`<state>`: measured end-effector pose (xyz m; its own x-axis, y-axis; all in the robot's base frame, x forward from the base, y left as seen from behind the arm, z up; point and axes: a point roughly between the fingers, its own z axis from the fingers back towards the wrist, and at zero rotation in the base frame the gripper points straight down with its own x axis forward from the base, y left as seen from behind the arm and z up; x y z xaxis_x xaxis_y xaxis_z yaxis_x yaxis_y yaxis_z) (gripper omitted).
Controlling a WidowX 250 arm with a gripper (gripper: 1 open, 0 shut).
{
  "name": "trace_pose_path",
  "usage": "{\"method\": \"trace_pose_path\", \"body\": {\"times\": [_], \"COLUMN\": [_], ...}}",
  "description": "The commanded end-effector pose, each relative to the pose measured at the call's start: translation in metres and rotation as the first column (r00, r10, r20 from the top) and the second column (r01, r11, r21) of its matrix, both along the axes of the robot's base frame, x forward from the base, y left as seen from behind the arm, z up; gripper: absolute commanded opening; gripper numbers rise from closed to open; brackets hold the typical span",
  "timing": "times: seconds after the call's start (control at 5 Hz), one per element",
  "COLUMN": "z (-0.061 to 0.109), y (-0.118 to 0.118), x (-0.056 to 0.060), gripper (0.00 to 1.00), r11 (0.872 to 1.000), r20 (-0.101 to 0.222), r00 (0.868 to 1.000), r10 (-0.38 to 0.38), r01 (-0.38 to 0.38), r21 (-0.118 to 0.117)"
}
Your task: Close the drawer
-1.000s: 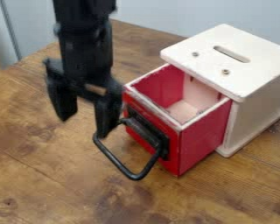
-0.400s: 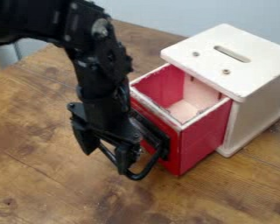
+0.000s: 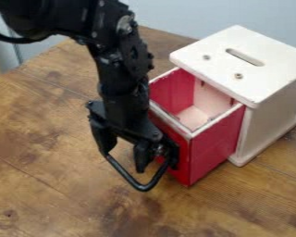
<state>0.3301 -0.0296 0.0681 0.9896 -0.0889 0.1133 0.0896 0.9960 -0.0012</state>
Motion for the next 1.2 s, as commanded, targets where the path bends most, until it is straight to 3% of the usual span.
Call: {"method": "trace_pose_path", "body": {"times": [0.0,0.6,1.0], "z": [0.001,-0.017,-0.029], "y": [-0.011,-0.021,-0.027], "x": [0.009,0.023,0.035], "gripper": [1.00,1.00,1.00], "r11": [0.999,0.998,0.997], "r20": [0.017,0.034,-0.015], "r00": [0.999,0.998,0.997], "r10": [-0.037,-0.056,-0.075], "r01": [0.037,0.056,0.075], "r21": [0.002,0.002,0.000]}}
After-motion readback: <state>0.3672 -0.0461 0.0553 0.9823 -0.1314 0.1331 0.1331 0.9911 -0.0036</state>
